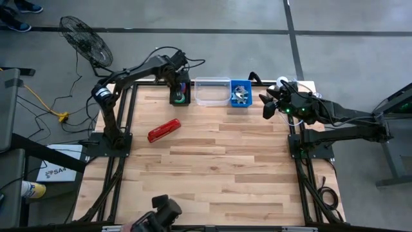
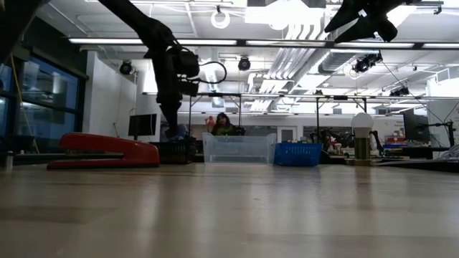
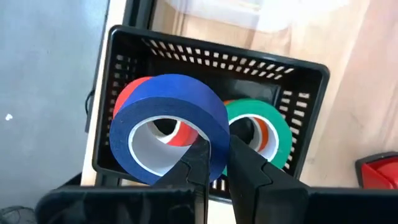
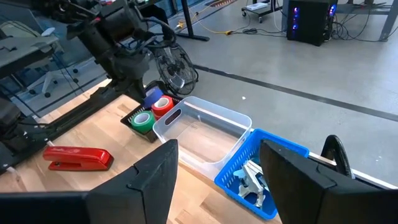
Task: Pick and place Stapler, Stapler remover, tape
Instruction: Put the blue tape into the black bin
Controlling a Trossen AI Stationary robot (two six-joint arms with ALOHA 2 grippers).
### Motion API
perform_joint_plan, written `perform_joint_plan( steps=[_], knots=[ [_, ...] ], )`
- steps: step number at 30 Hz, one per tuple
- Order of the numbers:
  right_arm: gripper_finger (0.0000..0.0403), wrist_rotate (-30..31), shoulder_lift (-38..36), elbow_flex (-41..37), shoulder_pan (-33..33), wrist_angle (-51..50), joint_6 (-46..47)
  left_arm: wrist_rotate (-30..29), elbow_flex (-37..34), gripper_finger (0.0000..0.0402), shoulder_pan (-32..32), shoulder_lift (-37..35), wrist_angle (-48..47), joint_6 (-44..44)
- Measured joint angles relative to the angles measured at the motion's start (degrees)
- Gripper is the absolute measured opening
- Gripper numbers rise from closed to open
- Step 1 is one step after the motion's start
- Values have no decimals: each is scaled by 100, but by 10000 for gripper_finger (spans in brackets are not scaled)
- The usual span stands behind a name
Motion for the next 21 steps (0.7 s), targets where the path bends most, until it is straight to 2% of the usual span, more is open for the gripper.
perform_joint_plan(
  steps=[9,21],
  knots=[
    [217,0,0,0,0,0,15,-98,716,25,0,532,-903,127],
    [216,20,0,-2,0,0,-1,-443,995,25,-353,800,-958,267]
  ],
)
